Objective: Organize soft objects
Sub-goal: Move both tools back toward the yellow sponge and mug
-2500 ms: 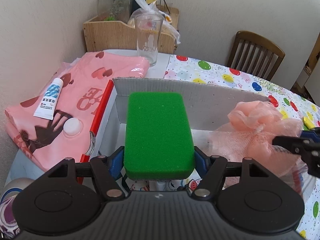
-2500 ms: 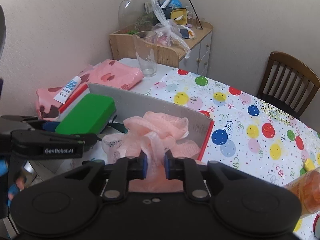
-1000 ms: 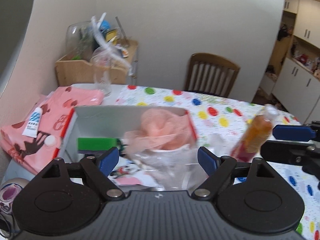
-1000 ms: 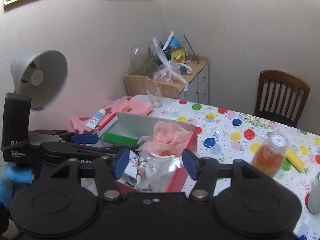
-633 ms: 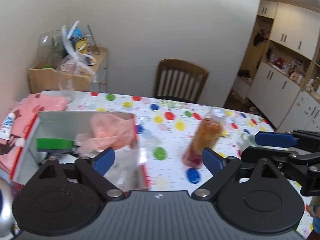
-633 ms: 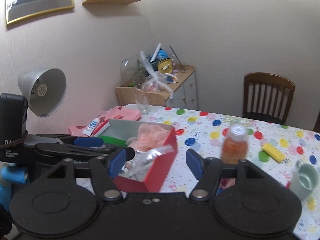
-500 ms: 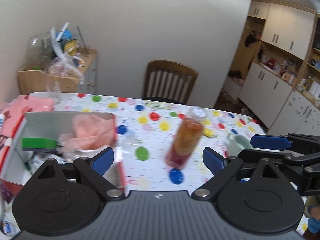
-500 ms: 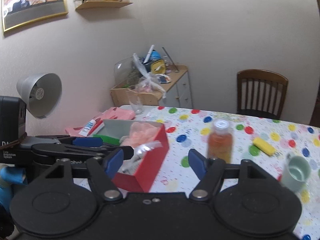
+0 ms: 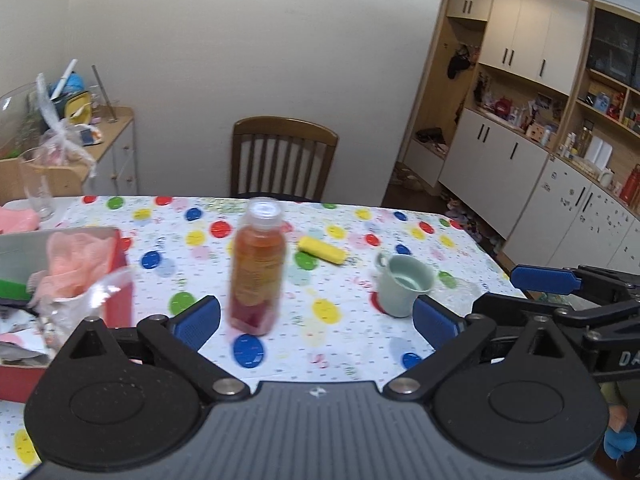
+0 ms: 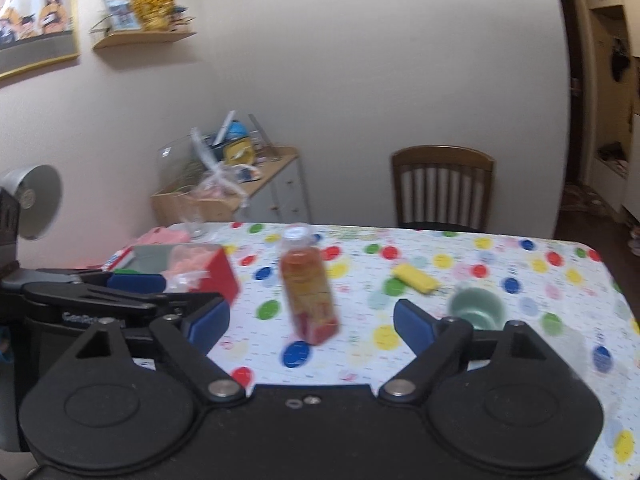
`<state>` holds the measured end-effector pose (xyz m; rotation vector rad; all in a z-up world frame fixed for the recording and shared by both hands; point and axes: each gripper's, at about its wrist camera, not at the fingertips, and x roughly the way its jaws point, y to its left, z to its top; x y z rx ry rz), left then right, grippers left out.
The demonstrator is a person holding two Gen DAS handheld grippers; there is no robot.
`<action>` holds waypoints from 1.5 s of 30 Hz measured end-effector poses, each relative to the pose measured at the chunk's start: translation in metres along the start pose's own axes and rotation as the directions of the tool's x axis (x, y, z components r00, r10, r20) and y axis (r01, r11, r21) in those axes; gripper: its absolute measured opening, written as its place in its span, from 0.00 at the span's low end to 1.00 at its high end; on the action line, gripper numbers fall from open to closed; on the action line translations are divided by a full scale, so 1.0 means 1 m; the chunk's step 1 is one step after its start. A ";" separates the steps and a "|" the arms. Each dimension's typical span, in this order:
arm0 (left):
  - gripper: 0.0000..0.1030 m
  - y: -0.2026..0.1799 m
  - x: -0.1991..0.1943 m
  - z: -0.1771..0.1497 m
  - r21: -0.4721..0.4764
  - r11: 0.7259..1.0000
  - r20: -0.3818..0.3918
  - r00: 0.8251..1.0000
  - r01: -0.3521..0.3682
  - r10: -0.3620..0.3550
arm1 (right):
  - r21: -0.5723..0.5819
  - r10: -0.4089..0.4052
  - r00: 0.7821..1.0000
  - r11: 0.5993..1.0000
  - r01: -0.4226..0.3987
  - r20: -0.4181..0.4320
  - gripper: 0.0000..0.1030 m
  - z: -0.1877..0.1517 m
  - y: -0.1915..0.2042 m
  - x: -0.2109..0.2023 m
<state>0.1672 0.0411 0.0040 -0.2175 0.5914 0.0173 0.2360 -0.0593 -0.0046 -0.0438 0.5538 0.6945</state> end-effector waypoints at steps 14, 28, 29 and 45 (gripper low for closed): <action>1.00 -0.086 0.053 0.001 0.044 0.999 0.013 1.000 -0.010 0.010 | 0.103 -0.118 0.993 0.988 0.116 0.016 1.00 -0.022 -0.101 -0.032; 1.00 -0.123 0.148 0.059 0.061 0.997 -0.027 0.998 -0.048 0.050 | 0.169 -0.231 0.973 0.959 0.230 -0.010 1.00 -0.047 -0.173 -0.047; 1.00 -0.124 0.157 0.062 0.067 0.996 -0.038 0.997 -0.062 0.064 | 0.172 -0.242 0.970 0.955 0.241 -0.016 1.00 -0.049 -0.176 -0.046; 1.00 -0.076 0.300 0.107 -0.116 0.987 -0.246 0.966 -0.108 0.077 | 0.206 -0.288 0.948 0.928 0.311 -0.135 0.97 -0.071 -0.216 -0.008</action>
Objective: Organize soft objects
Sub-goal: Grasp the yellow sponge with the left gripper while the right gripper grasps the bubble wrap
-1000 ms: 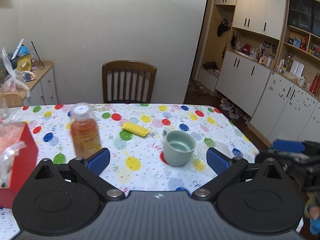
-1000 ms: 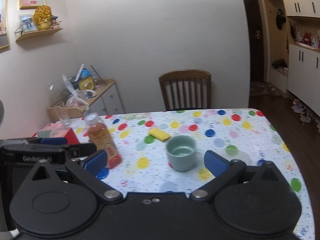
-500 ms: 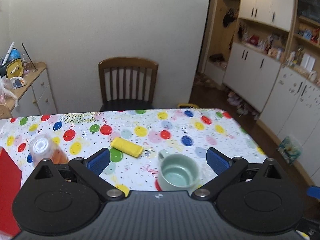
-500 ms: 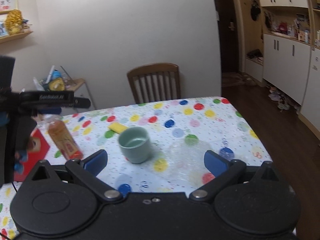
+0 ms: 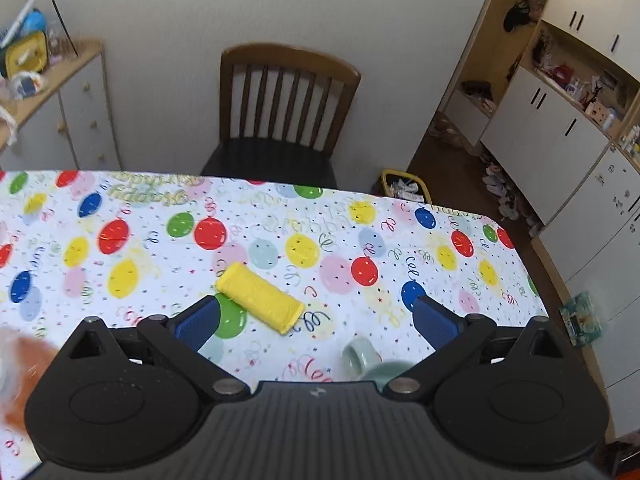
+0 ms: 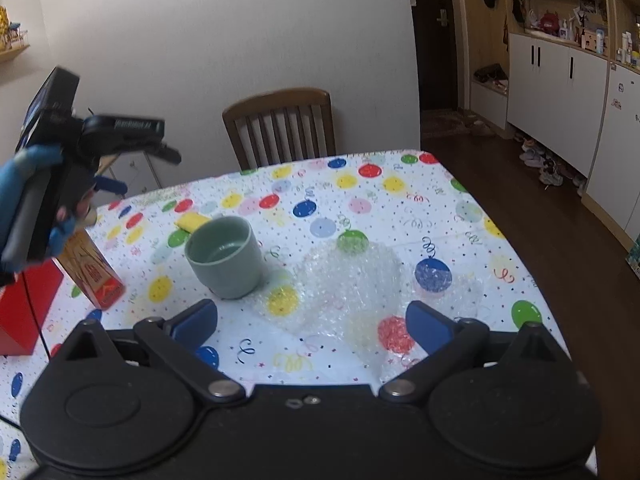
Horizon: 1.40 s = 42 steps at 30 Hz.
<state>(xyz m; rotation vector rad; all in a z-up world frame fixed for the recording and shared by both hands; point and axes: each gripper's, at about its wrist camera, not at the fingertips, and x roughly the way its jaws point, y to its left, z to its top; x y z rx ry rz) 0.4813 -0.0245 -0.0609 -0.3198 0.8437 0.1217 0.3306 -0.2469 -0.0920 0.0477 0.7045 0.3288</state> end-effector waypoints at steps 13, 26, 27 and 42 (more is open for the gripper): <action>1.00 0.027 0.100 0.021 -0.092 0.989 -0.154 0.983 -0.115 0.100 | 0.000 -0.049 0.996 0.999 0.049 -0.072 0.92 0.007 -0.006 0.067; 0.99 0.039 0.147 0.012 -0.164 0.969 -0.200 0.968 -0.184 0.150 | -0.021 -0.125 0.984 0.992 0.124 -0.125 0.81 0.012 -0.006 0.122; 0.99 0.038 0.149 0.011 -0.160 0.969 -0.200 0.968 -0.187 0.154 | -0.016 -0.129 0.983 0.992 0.128 -0.131 0.79 0.012 -0.007 0.125; 0.64 0.031 0.150 0.003 -0.081 0.968 -0.165 0.961 -0.237 0.221 | -0.014 -0.178 0.967 0.984 0.178 -0.181 0.45 0.001 -0.011 0.147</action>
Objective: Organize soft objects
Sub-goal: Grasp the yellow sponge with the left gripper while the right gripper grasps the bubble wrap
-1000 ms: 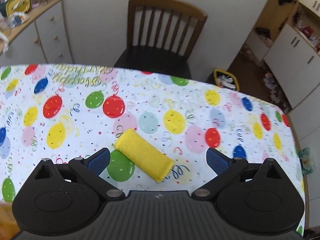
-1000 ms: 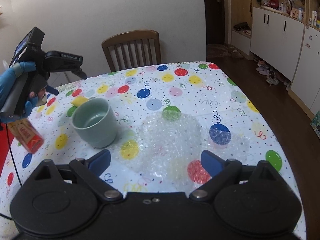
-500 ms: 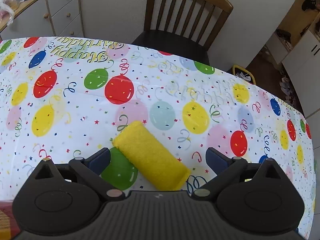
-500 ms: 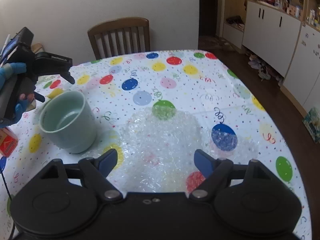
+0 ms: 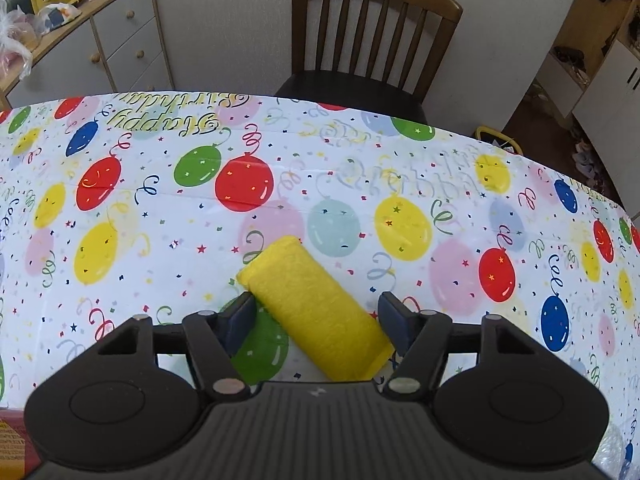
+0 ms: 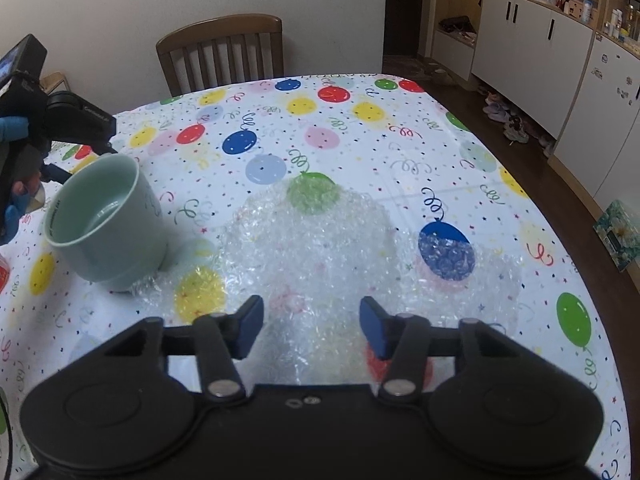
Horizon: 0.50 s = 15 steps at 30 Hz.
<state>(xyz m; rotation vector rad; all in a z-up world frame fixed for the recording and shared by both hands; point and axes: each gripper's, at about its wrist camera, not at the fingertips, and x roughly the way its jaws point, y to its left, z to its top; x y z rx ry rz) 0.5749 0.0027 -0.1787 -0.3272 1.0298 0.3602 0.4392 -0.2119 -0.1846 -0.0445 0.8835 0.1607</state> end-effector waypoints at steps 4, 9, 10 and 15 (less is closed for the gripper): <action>0.54 0.002 -0.003 -0.001 -0.007 1.000 0.000 1.000 0.016 -0.016 | 0.005 -0.007 1.000 1.000 0.007 -0.003 0.27 -0.002 -0.002 0.000; 0.44 0.001 -0.008 -0.002 0.013 1.000 0.010 1.000 0.021 -0.021 | 0.002 -0.023 1.000 1.000 0.023 0.006 0.09 -0.003 -0.004 -0.004; 0.43 0.002 -0.009 -0.003 0.012 1.000 0.010 1.000 0.025 -0.025 | 0.004 -0.025 1.000 1.000 0.025 0.010 0.08 -0.003 -0.005 -0.005; 0.37 0.008 -0.014 -0.004 0.004 0.999 0.008 0.999 0.048 -0.048 | 0.020 -0.036 0.998 0.999 0.035 0.047 0.06 -0.002 -0.011 -0.019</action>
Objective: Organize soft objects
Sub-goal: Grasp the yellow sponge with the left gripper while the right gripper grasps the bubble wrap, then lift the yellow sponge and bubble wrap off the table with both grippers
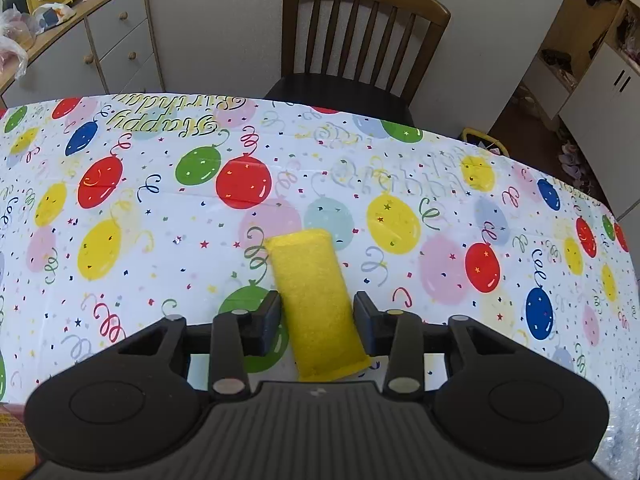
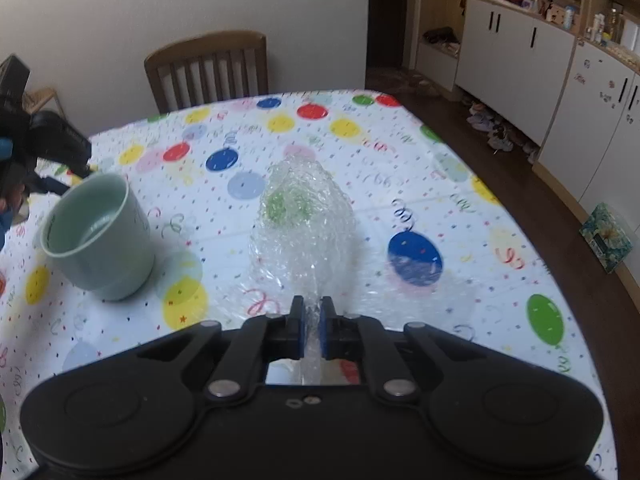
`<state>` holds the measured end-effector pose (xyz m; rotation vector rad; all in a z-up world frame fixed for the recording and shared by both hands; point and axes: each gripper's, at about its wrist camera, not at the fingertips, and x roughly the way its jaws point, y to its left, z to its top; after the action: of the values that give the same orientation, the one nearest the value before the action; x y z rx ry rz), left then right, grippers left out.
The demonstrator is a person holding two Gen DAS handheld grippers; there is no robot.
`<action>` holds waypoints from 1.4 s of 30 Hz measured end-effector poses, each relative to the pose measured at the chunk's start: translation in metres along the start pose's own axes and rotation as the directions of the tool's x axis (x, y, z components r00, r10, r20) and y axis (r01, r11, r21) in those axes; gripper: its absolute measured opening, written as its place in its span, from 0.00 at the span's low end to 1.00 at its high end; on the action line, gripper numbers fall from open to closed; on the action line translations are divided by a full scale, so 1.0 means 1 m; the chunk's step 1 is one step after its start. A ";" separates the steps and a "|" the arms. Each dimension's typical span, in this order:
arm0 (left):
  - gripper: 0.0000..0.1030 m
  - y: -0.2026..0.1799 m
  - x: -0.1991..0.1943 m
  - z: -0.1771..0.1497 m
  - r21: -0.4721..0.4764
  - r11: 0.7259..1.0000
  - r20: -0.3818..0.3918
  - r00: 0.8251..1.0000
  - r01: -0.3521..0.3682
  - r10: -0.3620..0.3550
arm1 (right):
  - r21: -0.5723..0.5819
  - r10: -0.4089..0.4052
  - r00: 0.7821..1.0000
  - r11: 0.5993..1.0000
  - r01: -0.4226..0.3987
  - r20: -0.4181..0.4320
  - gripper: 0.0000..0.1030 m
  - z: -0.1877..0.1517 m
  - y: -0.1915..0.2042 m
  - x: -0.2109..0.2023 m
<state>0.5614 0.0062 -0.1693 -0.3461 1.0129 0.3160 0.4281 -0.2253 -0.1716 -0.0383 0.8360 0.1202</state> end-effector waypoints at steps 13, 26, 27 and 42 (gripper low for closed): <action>0.14 0.009 -0.018 -0.005 0.014 0.999 0.008 0.999 0.032 -0.032 | 0.044 0.016 0.998 0.999 -0.019 0.060 0.06 -0.005 -0.018 -0.044; 0.78 0.002 -0.024 -0.009 -0.001 1.000 0.034 0.999 0.016 -0.016 | 0.067 0.019 0.997 0.997 -0.023 0.069 0.06 -0.019 -0.022 -0.059; 0.78 0.001 -0.024 -0.008 0.005 1.000 0.042 0.999 0.019 -0.019 | 0.071 0.020 0.997 0.997 -0.025 0.068 0.06 -0.020 -0.023 -0.059; 0.57 -0.009 0.008 -0.009 0.061 0.996 -0.008 0.997 -0.070 0.071 | 0.072 0.007 0.998 0.997 -0.011 0.059 0.06 -0.027 -0.023 -0.059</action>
<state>0.5623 -0.0047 -0.1792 -0.2573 1.0441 0.3468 0.3720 -0.2561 -0.1458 0.0370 0.7810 0.0991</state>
